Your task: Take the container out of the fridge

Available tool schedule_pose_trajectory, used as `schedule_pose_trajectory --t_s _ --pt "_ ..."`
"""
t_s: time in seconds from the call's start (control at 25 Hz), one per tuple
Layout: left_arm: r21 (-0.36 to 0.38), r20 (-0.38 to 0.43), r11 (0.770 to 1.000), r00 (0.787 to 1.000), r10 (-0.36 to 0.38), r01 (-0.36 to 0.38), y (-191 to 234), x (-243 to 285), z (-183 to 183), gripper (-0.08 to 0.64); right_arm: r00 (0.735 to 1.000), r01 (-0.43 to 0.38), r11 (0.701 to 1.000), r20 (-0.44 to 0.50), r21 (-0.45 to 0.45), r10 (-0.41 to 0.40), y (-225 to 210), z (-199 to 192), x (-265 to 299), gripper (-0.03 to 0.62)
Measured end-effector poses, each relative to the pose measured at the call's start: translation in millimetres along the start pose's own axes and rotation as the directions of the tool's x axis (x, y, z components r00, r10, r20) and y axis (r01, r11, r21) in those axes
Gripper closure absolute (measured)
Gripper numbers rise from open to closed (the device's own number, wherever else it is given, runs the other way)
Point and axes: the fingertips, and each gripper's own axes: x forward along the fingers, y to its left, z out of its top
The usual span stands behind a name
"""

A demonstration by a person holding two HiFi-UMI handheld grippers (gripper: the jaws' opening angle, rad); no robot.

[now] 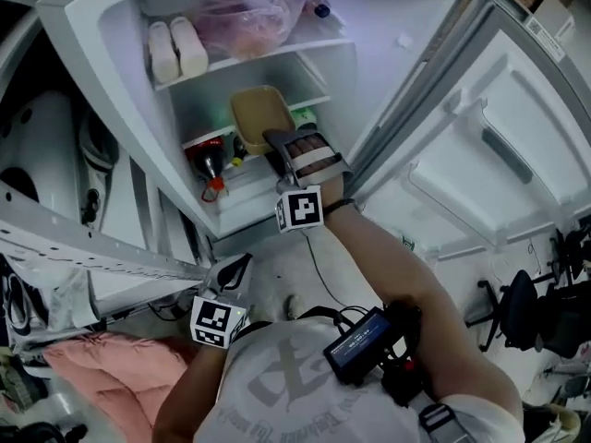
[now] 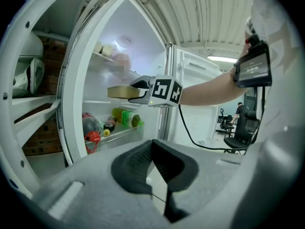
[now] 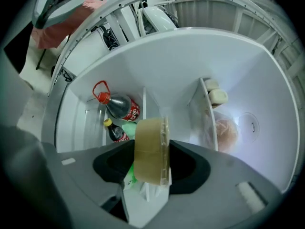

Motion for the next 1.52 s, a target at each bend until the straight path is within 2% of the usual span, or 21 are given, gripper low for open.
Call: schedule_pose_trajectory --t_s 0.28,0.6,1.0,1.28,1.52 --pt "0.038 0.0 0.995 0.995 -0.096 0.096 -13 -2 0 0.557 0.999 0.017 1.0 -0.046 0.019 -0.016 10 -4 -46 0.371" --pt "0.076 -0.014 0.975 0.978 -0.207 0.207 -33 -6 -5 0.557 0.996 0.016 0.998 -0.092 0.055 -0.011 37 -11 -101 0.371" --pt "0.102 -0.004 0.962 0.968 -0.253 0.252 -41 -5 0 0.557 0.991 0.011 0.995 -0.132 0.1 0.002 64 -13 -169 0.371" --pt "0.112 -0.017 0.944 0.95 -0.311 0.311 -75 0 -6 0.557 0.983 0.011 0.991 -0.183 0.13 0.013 93 -26 -227 0.371" --pt "0.105 -0.033 0.937 0.943 -0.33 0.332 -103 -3 -11 0.557 0.972 0.024 0.984 -0.236 0.178 0.019 116 -41 -276 0.371"
